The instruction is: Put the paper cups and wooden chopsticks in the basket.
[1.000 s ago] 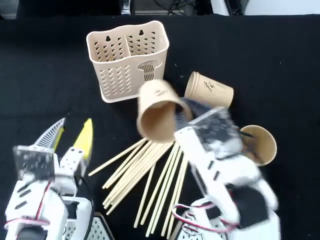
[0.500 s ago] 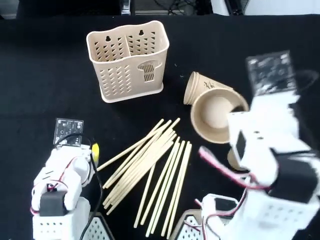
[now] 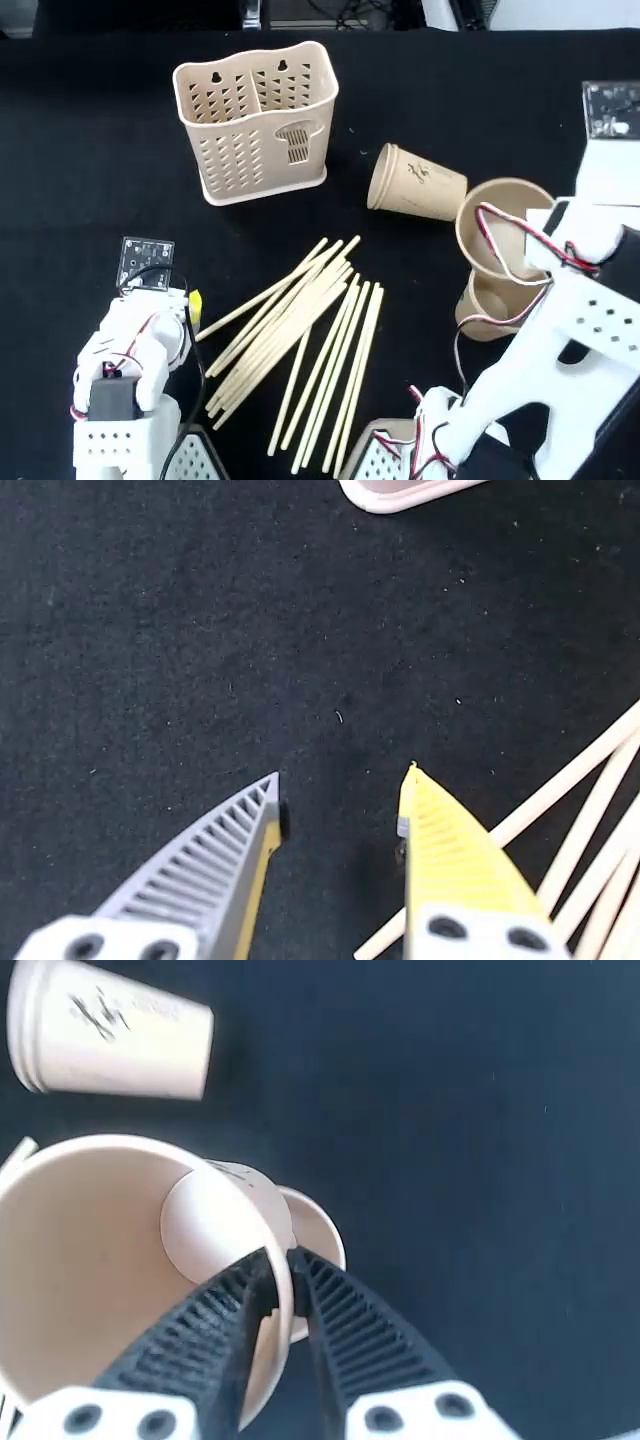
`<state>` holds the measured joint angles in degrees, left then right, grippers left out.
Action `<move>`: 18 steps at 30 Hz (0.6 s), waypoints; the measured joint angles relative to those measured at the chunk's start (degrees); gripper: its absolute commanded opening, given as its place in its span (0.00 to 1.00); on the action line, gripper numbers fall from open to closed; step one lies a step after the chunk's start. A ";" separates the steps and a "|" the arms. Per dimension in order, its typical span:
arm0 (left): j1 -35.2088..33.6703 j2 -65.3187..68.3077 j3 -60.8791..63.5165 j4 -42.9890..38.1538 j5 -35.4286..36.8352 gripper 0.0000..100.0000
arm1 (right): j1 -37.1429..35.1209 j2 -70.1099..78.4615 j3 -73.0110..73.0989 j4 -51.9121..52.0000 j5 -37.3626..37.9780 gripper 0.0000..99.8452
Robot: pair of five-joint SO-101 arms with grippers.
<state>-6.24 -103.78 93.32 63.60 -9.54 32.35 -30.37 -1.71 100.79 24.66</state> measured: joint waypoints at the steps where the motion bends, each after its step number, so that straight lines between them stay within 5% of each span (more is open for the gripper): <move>1: 0.00 0.00 0.00 0.00 0.00 0.20 | 0.70 0.00 1.49 -0.44 0.53 0.01; 18: 0.00 0.00 0.26 0.00 0.00 0.20 | 5.27 0.09 20.40 -11.60 0.97 0.01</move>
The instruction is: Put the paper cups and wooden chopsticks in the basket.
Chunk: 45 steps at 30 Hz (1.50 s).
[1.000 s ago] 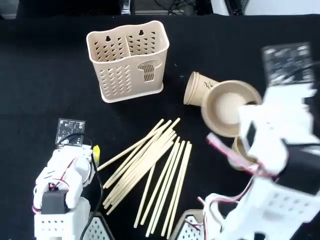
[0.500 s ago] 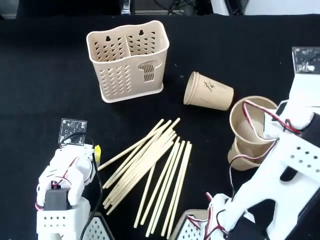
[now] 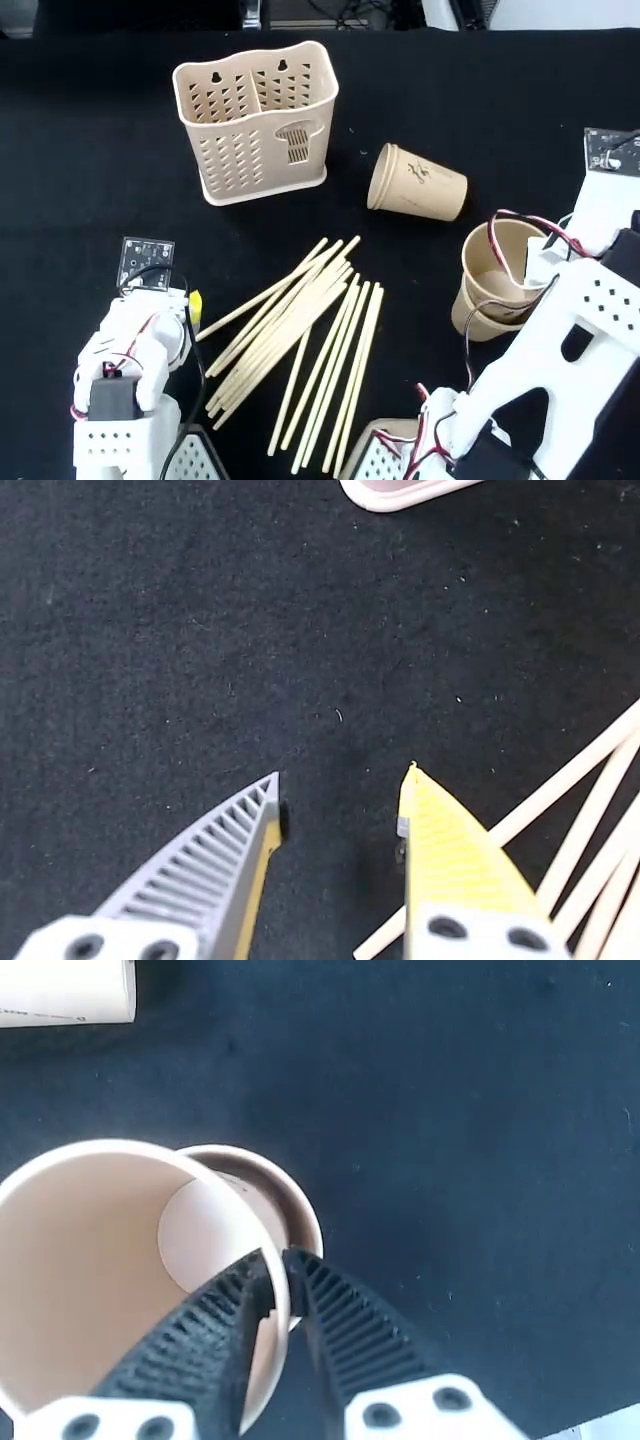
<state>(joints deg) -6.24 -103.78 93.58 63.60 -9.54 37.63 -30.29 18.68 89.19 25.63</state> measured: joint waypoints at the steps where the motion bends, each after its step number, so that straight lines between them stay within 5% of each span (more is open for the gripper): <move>1: 0.00 0.00 0.00 0.00 0.00 0.20 | 0.00 0.00 0.00 0.00 0.00 0.02; 8: 0.00 0.00 0.00 0.00 0.00 0.20 | 0.00 0.00 0.00 0.00 1.41 0.23; 17: 0.00 0.00 0.00 0.00 0.00 0.20 | -1.49 -9.93 -3.69 1.85 0.35 0.07; 23: 0.00 0.00 0.00 0.00 0.00 0.20 | -13.01 -11.25 -4.92 1.93 -6.24 0.08; 29: 0.00 0.00 0.00 0.00 0.00 0.20 | -27.69 0.88 -6.42 -1.32 -15.12 0.23; 45: 0.00 0.00 0.00 0.00 0.00 0.20 | -40.44 43.34 -32.62 -7.65 -25.67 0.24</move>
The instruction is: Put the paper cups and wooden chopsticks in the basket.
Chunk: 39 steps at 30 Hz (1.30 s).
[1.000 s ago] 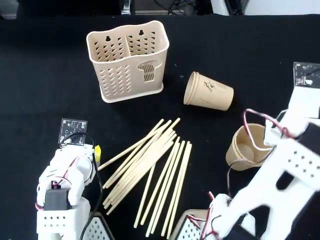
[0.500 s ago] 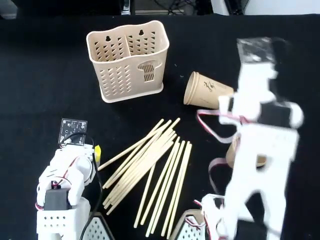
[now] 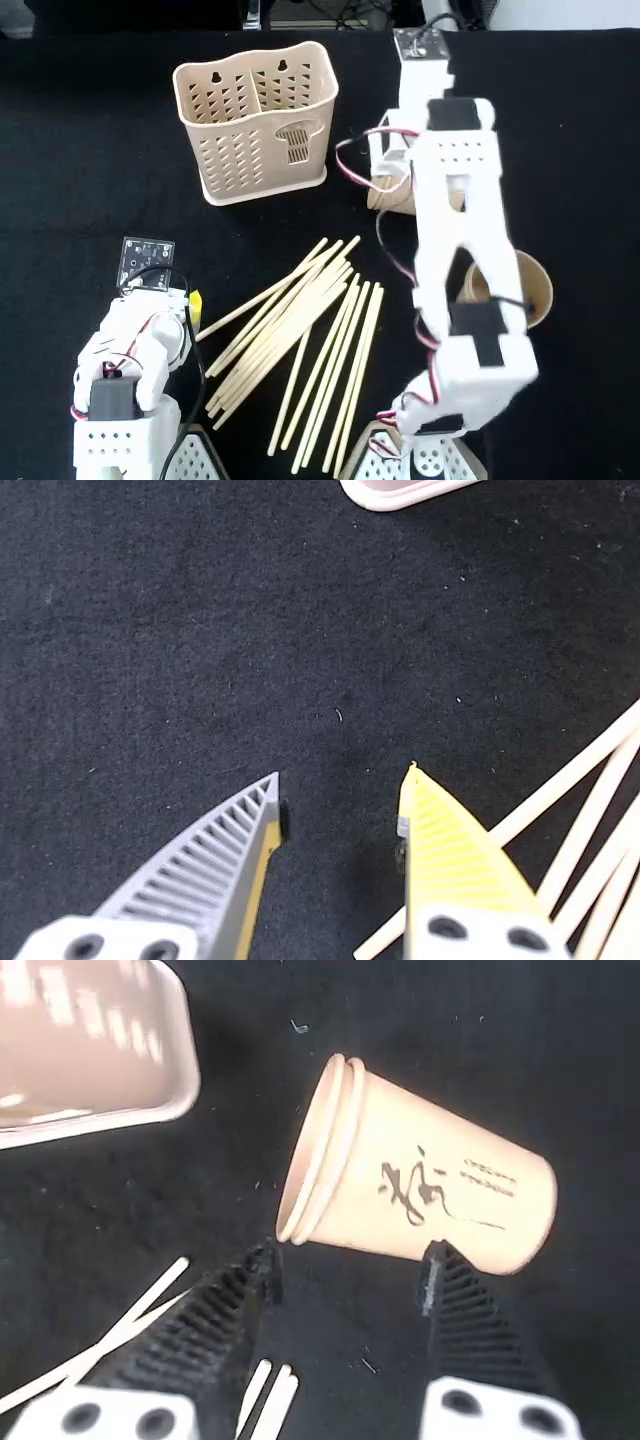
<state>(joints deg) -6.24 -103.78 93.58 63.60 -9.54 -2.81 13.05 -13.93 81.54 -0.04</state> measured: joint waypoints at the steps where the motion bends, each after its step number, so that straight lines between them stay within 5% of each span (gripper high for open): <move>1: 0.00 0.00 0.00 0.00 0.00 0.20 | 0.00 1.67 -1.23 0.00 0.00 0.24; 26: 0.00 0.00 0.00 0.00 0.00 0.20 | -0.26 26.37 -29.71 9.76 0.00 0.24; 39: 0.00 0.00 0.00 0.00 0.00 0.20 | 0.09 27.69 -36.84 18.55 6.24 0.01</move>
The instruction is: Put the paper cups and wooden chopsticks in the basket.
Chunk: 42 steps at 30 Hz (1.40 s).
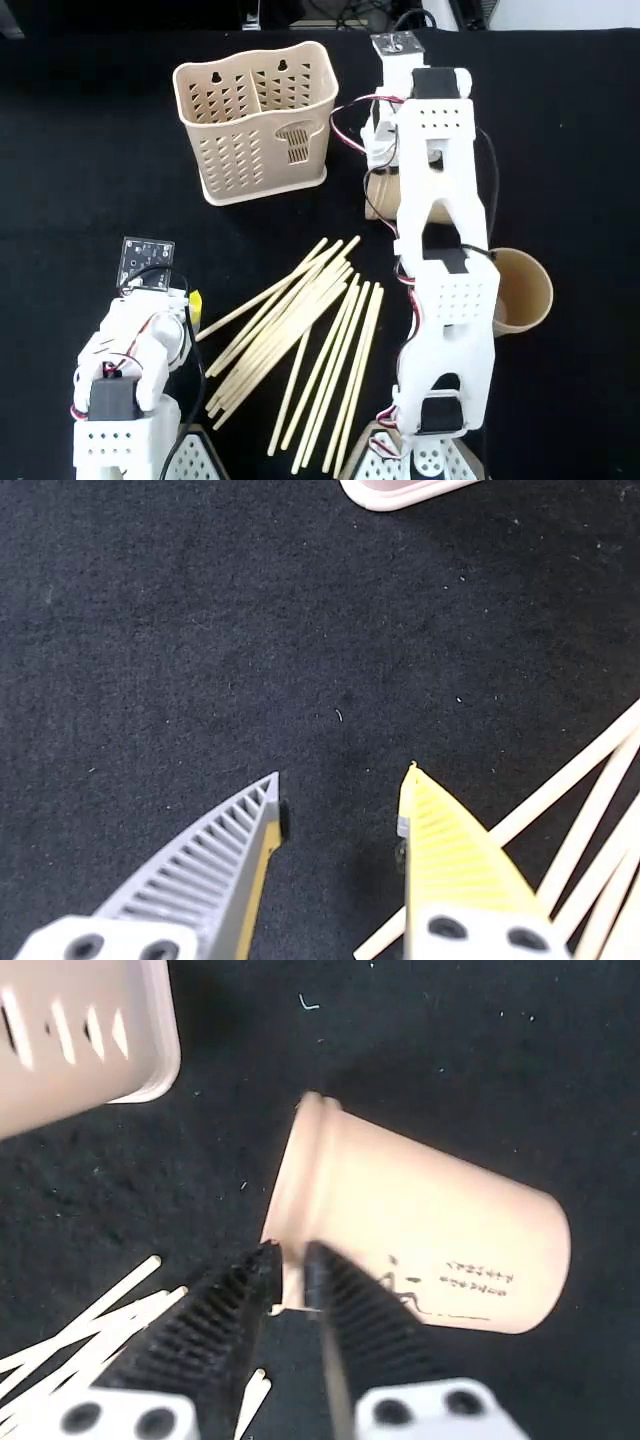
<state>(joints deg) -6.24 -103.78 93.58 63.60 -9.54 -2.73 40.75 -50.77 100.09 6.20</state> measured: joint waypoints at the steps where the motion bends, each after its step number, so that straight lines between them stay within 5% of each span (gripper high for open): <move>1: 0.00 0.00 0.00 0.00 0.00 0.20 | -0.09 0.00 0.00 0.26 0.00 0.02; 5: 0.00 0.00 0.00 0.00 0.00 0.20 | -0.88 0.00 0.00 0.35 0.00 0.03; 11: 0.00 0.00 0.00 0.00 0.00 0.20 | -6.24 0.00 0.00 0.44 0.00 0.20; 25: 0.00 0.00 0.00 0.00 0.00 0.20 | -8.97 -1.05 2.99 0.44 1.32 0.19; 42: 0.00 0.00 0.00 0.00 0.00 0.20 | -2.20 -1.76 4.22 -0.88 6.42 0.19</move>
<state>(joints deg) -6.24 -103.78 93.58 63.60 -9.54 -4.92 38.99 -46.55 99.21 12.62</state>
